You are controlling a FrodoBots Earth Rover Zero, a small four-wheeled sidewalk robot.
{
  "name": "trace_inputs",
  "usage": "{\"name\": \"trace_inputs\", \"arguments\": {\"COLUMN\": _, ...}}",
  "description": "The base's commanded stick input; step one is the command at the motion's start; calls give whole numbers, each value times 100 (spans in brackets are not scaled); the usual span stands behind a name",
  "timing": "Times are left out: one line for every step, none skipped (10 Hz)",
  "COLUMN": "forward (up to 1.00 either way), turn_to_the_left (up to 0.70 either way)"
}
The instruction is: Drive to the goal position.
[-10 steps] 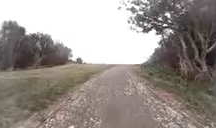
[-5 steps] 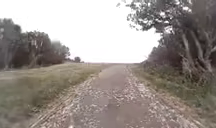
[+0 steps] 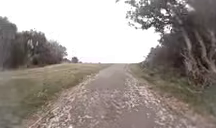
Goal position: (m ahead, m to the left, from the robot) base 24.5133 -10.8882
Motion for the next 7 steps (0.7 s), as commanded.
{"name": "trace_inputs", "arguments": {"forward": 60, "turn_to_the_left": 0}}
{"name": "trace_inputs", "arguments": {"forward": 60, "turn_to_the_left": 0}}
{"name": "trace_inputs", "arguments": {"forward": 60, "turn_to_the_left": 0}}
{"name": "trace_inputs", "arguments": {"forward": 60, "turn_to_the_left": 0}}
{"name": "trace_inputs", "arguments": {"forward": 60, "turn_to_the_left": 0}}
{"name": "trace_inputs", "arguments": {"forward": 60, "turn_to_the_left": 0}}
{"name": "trace_inputs", "arguments": {"forward": 60, "turn_to_the_left": -1}}
